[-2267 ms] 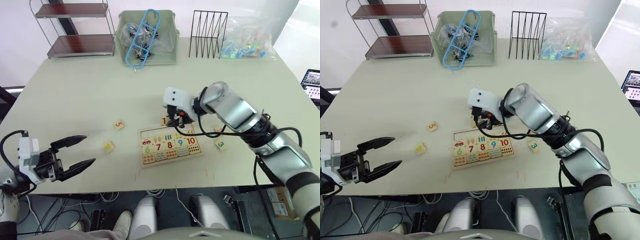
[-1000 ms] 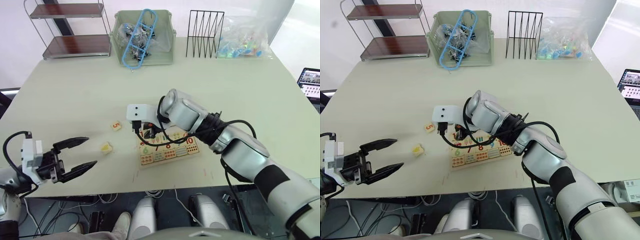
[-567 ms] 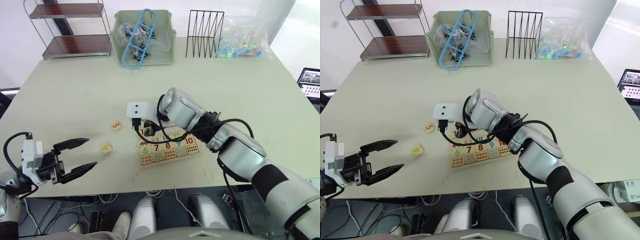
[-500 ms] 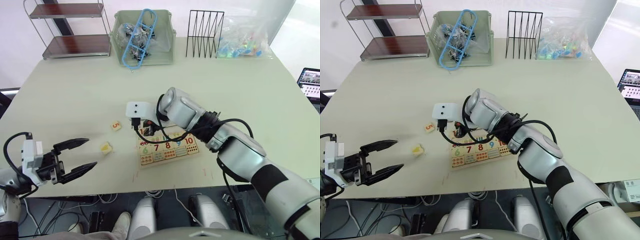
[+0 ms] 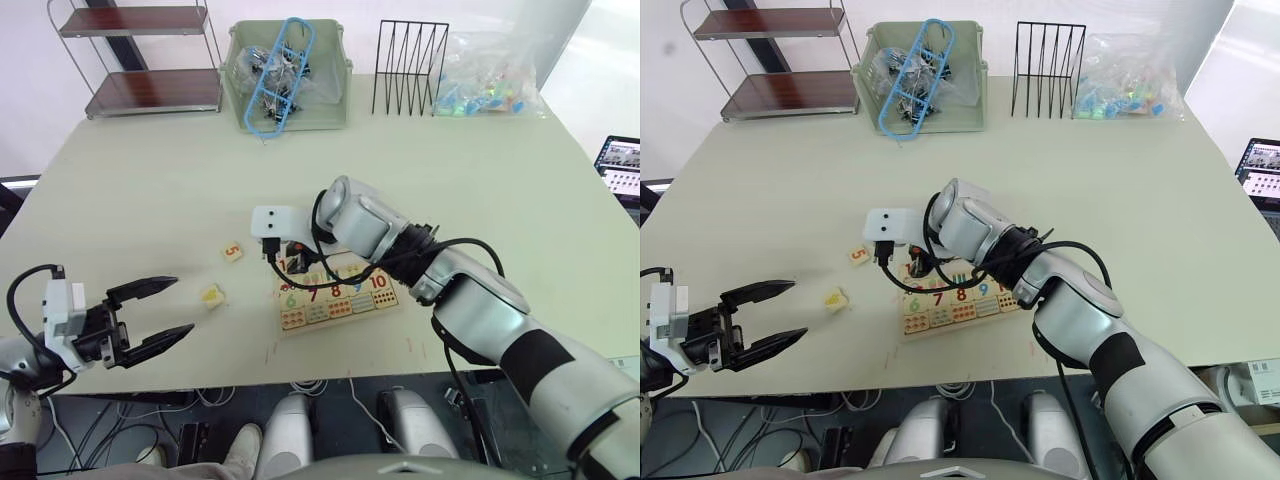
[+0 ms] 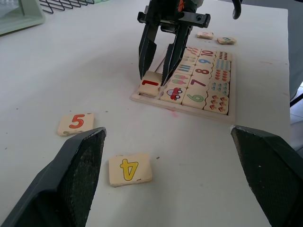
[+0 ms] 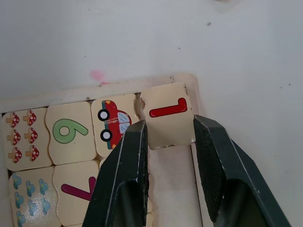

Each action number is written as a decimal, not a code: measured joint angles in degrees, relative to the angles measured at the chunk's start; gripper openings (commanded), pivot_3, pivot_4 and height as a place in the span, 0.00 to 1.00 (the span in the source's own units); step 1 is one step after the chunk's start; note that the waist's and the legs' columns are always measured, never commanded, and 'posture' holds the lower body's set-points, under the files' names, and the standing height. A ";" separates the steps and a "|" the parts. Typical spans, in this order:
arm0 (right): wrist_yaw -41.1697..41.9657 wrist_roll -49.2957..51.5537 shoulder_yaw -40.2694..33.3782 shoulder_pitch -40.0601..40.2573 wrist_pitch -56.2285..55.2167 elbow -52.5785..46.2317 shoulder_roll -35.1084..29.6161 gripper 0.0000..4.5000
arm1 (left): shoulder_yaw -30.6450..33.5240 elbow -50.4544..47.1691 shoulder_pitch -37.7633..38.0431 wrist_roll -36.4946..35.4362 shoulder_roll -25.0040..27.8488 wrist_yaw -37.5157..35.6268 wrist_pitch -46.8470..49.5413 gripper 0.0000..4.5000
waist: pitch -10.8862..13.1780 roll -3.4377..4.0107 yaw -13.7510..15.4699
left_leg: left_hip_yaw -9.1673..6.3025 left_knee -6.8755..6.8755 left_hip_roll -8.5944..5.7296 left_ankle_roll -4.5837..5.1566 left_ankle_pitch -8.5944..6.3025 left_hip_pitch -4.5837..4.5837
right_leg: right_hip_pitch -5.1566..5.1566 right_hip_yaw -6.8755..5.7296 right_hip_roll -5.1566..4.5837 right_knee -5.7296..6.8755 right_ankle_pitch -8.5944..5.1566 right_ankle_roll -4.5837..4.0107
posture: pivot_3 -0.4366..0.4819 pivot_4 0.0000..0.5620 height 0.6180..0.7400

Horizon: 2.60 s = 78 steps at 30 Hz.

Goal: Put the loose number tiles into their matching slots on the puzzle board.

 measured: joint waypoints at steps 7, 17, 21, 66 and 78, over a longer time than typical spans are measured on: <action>0.27 -0.47 -0.08 0.00 -0.34 0.46 0.11 0.19 | 0.00 0.00 0.07 0.00 0.00 0.00 0.00 1.00 | 0.00 0.01 -0.01 | -0.03 0.00 0.00 0.00 0.00 -0.01 | 0.00 -0.03 0.00 0.00 0.00 0.00 | 0.48 0.27 1.00; 0.99 -0.50 -0.09 0.02 -0.35 0.45 0.14 0.19 | 0.00 -0.04 0.68 0.00 -0.02 0.02 -0.01 1.00 | 0.01 0.02 0.00 | -0.10 0.00 0.00 0.00 0.00 -0.06 | 0.00 -0.10 0.00 0.00 0.00 -0.01 | 0.48 0.27 1.00; 1.42 -0.53 -0.09 0.04 -0.35 0.44 0.18 0.19 | 0.00 -0.06 0.92 0.00 -0.03 0.20 -0.01 1.00 | 0.02 0.03 0.00 | -0.13 0.00 0.00 -0.01 0.00 -0.07 | 0.00 -0.13 0.00 0.00 0.00 -0.01 | 0.48 0.27 1.00; -4.75 4.93 -13.38 13.64 -16.42 -6.45 -2.76 0.01 | 0.00 -0.10 0.84 -0.03 -0.38 0.89 -0.11 1.00 | -0.02 -0.03 0.01 | -0.25 0.01 0.00 -0.02 0.01 -0.14 | 0.01 -0.25 0.00 0.00 0.01 -0.01 | 0.48 0.27 1.00; -4.65 5.74 -14.26 17.76 -27.84 -1.89 -2.33 0.01 | 0.02 -0.20 1.19 -0.03 -0.37 0.93 -0.11 1.00 | -0.02 -0.03 0.02 | -0.25 0.03 0.00 -0.04 0.03 -0.12 | 0.03 -0.25 0.00 0.02 0.01 0.00 | 0.48 0.27 1.00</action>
